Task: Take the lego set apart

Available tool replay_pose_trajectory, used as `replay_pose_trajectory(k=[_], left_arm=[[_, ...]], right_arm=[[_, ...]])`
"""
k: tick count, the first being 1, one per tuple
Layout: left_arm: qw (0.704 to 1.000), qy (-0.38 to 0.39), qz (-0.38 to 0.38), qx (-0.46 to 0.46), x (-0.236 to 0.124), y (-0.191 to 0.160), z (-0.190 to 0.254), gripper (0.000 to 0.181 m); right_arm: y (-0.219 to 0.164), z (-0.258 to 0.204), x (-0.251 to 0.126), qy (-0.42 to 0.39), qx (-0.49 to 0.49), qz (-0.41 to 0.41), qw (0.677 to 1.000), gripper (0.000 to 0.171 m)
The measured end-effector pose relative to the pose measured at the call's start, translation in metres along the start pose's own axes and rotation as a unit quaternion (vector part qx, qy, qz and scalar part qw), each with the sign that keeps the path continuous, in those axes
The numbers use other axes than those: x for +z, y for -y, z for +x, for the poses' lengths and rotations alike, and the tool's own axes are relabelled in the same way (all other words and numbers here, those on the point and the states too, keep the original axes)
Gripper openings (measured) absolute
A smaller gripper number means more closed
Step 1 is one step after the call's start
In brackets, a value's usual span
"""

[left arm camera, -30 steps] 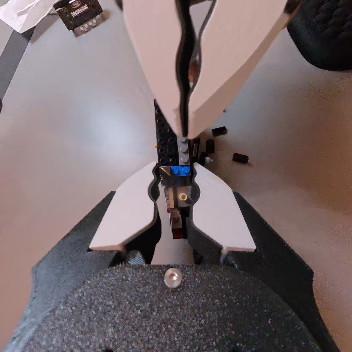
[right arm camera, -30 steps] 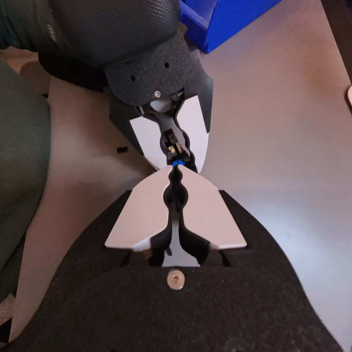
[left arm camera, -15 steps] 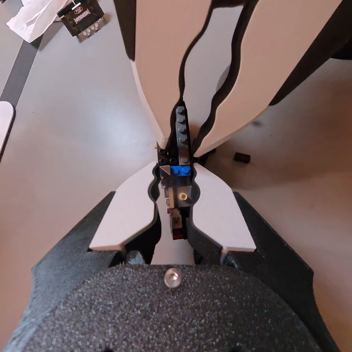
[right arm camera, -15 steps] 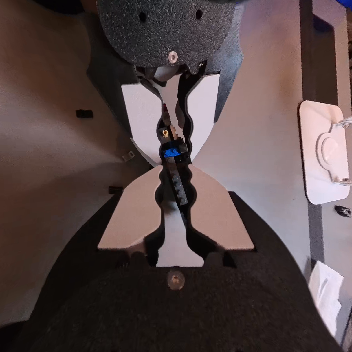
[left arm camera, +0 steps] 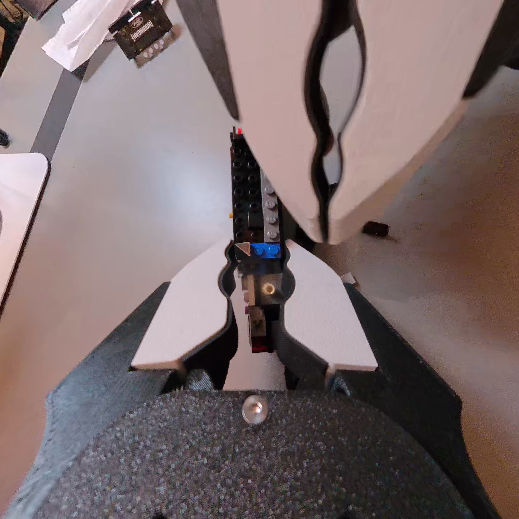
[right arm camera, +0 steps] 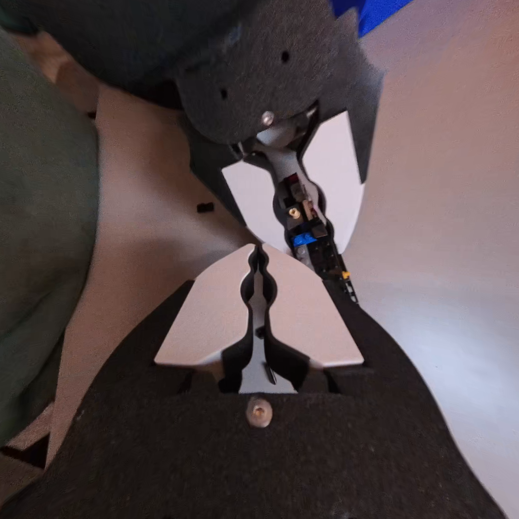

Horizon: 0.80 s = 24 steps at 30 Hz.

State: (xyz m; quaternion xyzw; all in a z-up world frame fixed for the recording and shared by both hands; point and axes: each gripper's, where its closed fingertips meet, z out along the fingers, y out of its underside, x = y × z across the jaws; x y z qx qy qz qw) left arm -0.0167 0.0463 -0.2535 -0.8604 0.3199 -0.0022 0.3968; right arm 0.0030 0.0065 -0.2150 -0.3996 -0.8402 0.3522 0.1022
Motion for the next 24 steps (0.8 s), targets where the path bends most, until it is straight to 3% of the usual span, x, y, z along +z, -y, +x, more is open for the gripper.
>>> replay_pose_trajectory(k=[6,13,24], left_arm=[[1.000,-0.005,0.004,-0.010,0.000,0.000,-0.001,0.030],[0.999,-0.008,-0.003,-0.036,-0.001,0.001,-0.004,0.030],[0.999,0.001,-0.013,-0.034,0.000,0.002,-0.004,0.030]], right_arm=[[-0.007,0.030,-0.005,-0.128,-0.050,-0.036,0.990,0.024],[-0.009,0.039,-0.003,-0.185,-0.079,-0.081,0.976,0.022],[-0.005,0.040,-0.006,-0.078,0.090,-0.039,0.992,0.014]])
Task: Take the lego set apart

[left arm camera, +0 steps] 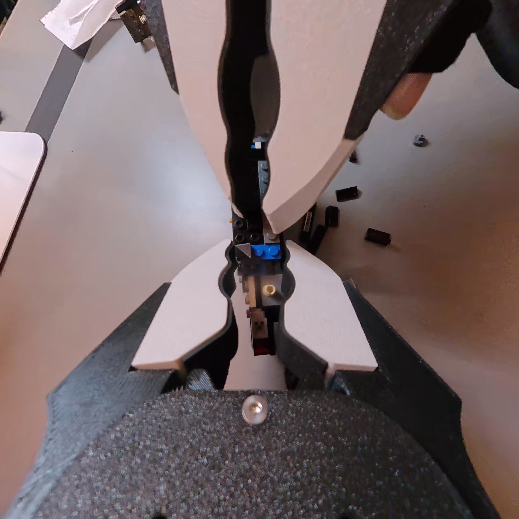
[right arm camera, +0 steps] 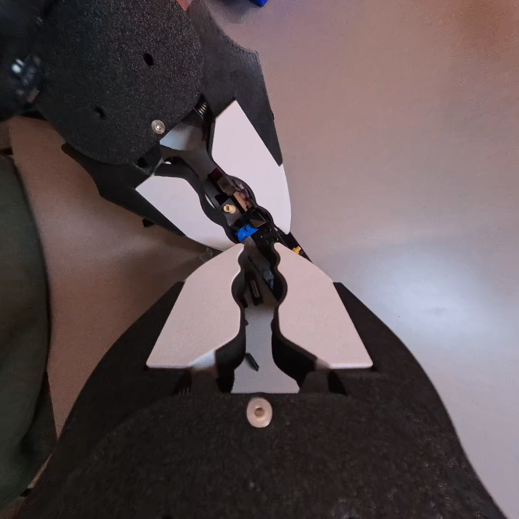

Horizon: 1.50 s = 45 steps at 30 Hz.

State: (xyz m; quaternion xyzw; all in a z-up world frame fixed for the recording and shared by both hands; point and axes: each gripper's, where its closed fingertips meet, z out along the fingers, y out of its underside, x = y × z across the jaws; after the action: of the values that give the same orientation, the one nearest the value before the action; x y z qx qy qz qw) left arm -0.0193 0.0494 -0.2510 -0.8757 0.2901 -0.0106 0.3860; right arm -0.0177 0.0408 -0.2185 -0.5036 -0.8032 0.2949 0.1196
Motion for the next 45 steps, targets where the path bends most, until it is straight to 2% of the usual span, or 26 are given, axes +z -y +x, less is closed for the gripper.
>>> replay_pose_trajectory(k=[5,6,7,8,9,12,17,20,23,27,33,45], left_arm=[[1.000,0.007,0.001,0.016,0.001,0.001,0.004,0.030],[1.000,0.015,0.009,0.012,0.002,0.003,0.001,0.030],[1.000,0.015,0.019,0.002,0.003,0.007,-0.001,0.030],[1.000,0.014,0.006,0.012,0.003,0.006,-0.003,0.030],[0.999,0.030,0.003,0.021,0.003,0.005,-0.008,0.030],[1.000,0.017,0.016,0.005,-0.001,0.003,-0.005,0.030],[1.000,0.016,0.018,0.001,0.000,0.001,-0.010,0.030],[1.000,0.013,0.019,-0.002,-0.001,-0.001,-0.009,0.030],[1.000,0.003,0.010,0.003,0.000,-0.002,-0.005,0.030],[1.000,0.000,0.005,0.017,0.000,0.002,-0.003,0.030],[0.999,0.004,-0.015,0.039,-0.001,-0.001,0.002,0.030],[0.999,-0.024,-0.009,0.022,-0.004,-0.004,0.003,0.030]], right_arm=[[-0.001,-0.005,-0.004,0.066,0.051,0.025,0.996,0.011],[0.004,-0.021,-0.007,0.119,0.053,0.043,0.990,0.000],[0.008,-0.047,-0.007,0.188,0.058,0.053,0.979,0.000],[0.002,-0.055,0.000,0.183,0.023,0.033,0.982,0.000],[0.000,-0.047,0.003,0.137,-0.012,0.034,0.990,0.000],[0.008,-0.034,-0.016,0.140,0.022,0.072,0.987,0.004],[0.000,-0.019,-0.015,0.042,-0.026,0.078,0.996,0.013],[-0.009,0.005,-0.014,-0.096,-0.122,0.069,0.985,0.018],[-0.006,-0.001,-0.011,-0.131,-0.194,0.073,0.969,0.018],[0.003,-0.009,-0.002,-0.142,-0.271,0.037,0.951,0.017],[0.001,-0.010,0.009,-0.101,-0.317,-0.037,0.942,0.009],[0.003,-0.013,0.011,-0.055,-0.296,-0.039,0.953,0.006]])
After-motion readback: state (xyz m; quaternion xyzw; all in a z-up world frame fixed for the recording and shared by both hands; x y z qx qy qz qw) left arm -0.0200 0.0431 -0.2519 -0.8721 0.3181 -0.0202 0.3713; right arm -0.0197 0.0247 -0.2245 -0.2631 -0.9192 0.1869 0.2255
